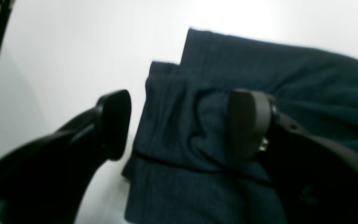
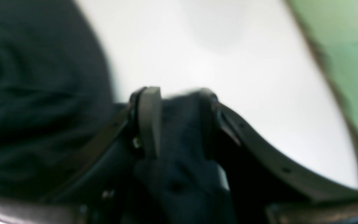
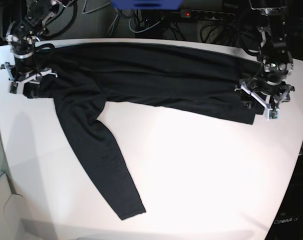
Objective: Fold the T-shirt properly
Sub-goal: 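Move the right gripper down the trailing sleeve and grasp it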
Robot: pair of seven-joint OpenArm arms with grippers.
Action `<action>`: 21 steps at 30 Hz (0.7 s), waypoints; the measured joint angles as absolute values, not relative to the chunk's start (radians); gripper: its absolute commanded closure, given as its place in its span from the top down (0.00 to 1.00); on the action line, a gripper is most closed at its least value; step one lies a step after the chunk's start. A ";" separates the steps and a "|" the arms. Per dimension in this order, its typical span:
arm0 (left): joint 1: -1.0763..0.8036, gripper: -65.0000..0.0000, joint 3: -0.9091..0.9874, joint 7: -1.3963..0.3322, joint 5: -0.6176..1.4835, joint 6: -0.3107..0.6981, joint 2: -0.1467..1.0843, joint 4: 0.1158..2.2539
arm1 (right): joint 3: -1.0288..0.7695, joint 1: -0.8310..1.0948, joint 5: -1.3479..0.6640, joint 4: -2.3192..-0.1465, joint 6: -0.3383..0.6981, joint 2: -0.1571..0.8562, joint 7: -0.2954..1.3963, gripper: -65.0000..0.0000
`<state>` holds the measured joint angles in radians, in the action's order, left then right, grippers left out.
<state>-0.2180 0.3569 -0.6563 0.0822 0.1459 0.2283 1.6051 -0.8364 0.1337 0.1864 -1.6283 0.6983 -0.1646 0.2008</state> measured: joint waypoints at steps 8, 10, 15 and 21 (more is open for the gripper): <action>-0.247 0.72 0.359 -0.631 0.090 0.143 0.219 1.540 | -0.740 0.035 0.293 -1.623 0.699 -0.163 0.198 0.35; -0.254 0.72 0.359 -0.622 0.091 0.142 0.219 1.540 | -0.740 -0.006 0.304 -1.610 0.698 -0.162 0.196 0.35; -0.282 0.72 0.393 -0.606 0.103 0.153 0.216 1.541 | -0.744 -0.086 0.408 -1.497 0.695 -0.160 0.201 0.35; -0.309 0.72 0.466 -0.610 0.108 0.149 0.219 1.542 | -0.742 -0.141 0.442 -1.351 0.698 -0.163 0.192 0.35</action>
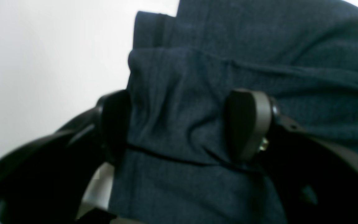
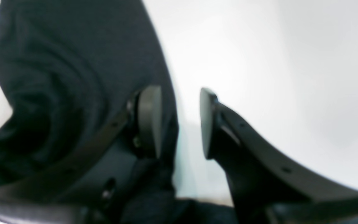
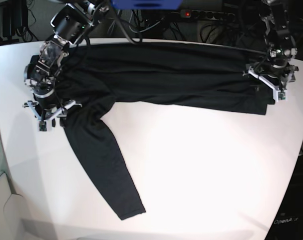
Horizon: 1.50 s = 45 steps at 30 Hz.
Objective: Fold the T-shirt properly
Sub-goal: 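Move the right gripper down the trailing sleeve and grasp it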
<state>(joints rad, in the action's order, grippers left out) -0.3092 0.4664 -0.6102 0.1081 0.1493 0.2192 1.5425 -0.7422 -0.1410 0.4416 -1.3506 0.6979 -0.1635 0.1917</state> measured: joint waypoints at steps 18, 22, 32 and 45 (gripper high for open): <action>-0.301 0.72 0.462 -0.625 0.090 0.138 0.202 1.553 | -0.742 -0.159 0.442 -1.275 0.695 -0.158 0.189 0.35; -0.284 0.72 0.462 -0.651 0.083 0.139 0.200 1.562 | -0.737 -0.219 0.453 -1.190 0.694 -0.130 0.174 0.35; -0.285 0.72 0.462 -0.654 0.082 0.139 0.199 1.567 | -0.744 -0.334 0.543 -1.167 0.695 -0.108 0.187 0.35; -0.285 0.72 0.462 -0.659 0.081 0.139 0.199 1.571 | -0.677 -0.408 0.545 -1.138 0.693 -0.083 0.179 0.35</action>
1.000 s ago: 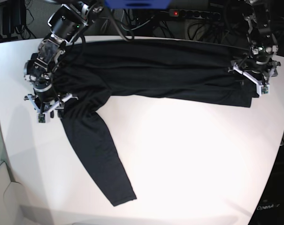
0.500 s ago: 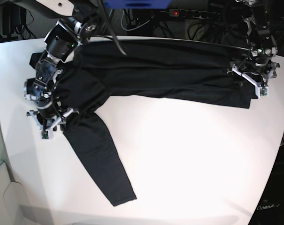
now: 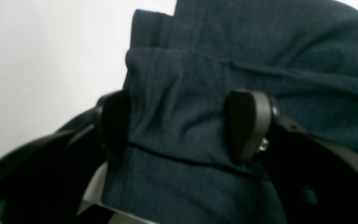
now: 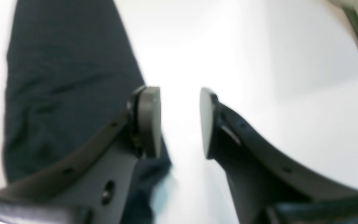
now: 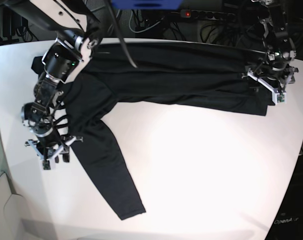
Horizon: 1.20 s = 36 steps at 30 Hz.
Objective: Fold the T-shirt properly
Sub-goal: 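Move the right gripper down the trailing sleeve and grasp it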
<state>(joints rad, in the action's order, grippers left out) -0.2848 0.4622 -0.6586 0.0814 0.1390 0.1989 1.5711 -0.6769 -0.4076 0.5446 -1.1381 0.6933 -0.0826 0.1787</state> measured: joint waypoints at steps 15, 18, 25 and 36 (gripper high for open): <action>-0.279 0.72 0.463 -0.663 0.079 0.142 0.199 1.572 | -0.563 -0.593 0.547 -0.698 0.698 0.022 0.051 0.35; -0.279 0.72 0.463 -0.665 0.078 0.142 0.197 1.572 | -0.562 -0.622 0.544 -0.619 0.696 0.051 0.002 0.35; -0.279 0.72 0.463 -0.665 0.078 0.142 0.197 1.572 | -0.564 -0.622 0.546 -0.504 0.696 0.094 -0.088 0.35; -0.279 0.72 0.463 -0.666 0.079 0.142 0.197 1.572 | -0.564 -0.620 0.546 -0.444 0.695 0.113 -0.133 0.35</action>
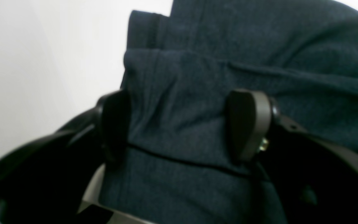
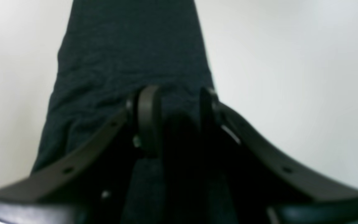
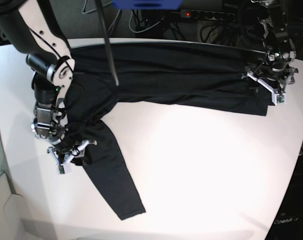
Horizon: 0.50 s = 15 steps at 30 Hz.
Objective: Fold the T-shirt properly
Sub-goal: 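Move the right gripper down the trailing sleeve and grasp it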
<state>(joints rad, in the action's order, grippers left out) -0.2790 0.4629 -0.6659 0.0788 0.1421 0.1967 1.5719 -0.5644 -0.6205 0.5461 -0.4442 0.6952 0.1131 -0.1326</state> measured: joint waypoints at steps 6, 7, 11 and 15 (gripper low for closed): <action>-0.271 0.72 0.463 -0.670 0.078 0.142 0.197 1.572 | -0.569 -0.623 0.546 -0.445 0.695 0.134 -0.132 0.35; -0.271 0.72 0.463 -0.670 0.078 0.142 0.197 1.572 | -0.569 -0.623 0.546 -0.445 0.695 0.141 -0.134 0.35; -0.271 0.72 0.463 -0.670 0.078 0.142 0.197 1.572 | -0.569 -0.619 0.543 -0.444 0.695 0.160 -0.176 0.35; -0.256 0.72 0.463 -0.677 0.075 0.142 0.197 1.572 | -0.568 -0.597 0.543 -0.444 0.695 0.154 -0.185 0.35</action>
